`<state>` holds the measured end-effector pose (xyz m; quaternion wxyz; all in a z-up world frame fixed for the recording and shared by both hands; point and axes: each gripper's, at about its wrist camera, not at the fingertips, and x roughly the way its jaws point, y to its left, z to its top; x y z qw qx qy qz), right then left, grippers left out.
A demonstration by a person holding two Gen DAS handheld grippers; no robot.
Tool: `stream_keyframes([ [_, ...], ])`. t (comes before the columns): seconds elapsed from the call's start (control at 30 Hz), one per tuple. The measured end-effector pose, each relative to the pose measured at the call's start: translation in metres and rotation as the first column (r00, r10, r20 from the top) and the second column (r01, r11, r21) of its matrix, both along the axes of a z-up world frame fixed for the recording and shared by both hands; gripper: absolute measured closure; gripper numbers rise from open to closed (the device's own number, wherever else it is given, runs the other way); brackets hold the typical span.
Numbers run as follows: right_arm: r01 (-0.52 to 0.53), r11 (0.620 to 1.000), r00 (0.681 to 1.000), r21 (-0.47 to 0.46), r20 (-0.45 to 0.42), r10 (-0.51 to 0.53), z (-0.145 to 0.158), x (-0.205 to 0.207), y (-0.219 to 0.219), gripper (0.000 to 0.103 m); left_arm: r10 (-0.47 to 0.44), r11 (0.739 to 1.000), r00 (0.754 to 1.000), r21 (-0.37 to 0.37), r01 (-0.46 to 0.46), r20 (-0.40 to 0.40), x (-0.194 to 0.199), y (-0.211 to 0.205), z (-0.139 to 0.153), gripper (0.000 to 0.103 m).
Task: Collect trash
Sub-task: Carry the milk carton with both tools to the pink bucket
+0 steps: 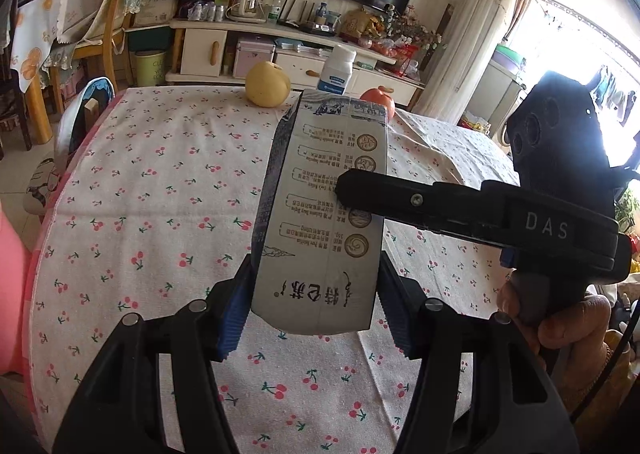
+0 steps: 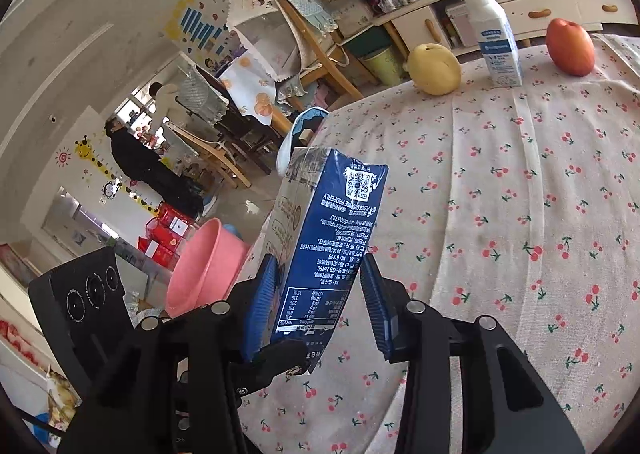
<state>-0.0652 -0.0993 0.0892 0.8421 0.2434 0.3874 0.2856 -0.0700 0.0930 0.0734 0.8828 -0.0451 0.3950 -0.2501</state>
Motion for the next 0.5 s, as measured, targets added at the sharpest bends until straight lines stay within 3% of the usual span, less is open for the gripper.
stream_keyframes([
  [0.3, -0.07, 0.997, 0.996, -0.032, 0.053, 0.072, 0.027, 0.018, 0.055, 0.059, 0.092, 0.995, 0.995, -0.039, -0.09, 0.038, 0.002, 0.049, 0.017, 0.043],
  [0.5, -0.158, 0.986, 0.983, -0.059, 0.083, 0.163, 0.049, 0.037, 0.113, 0.06, 0.206, 0.977, 0.977, -0.076, -0.201, 0.062, 0.002, 0.098, 0.032, 0.043],
])
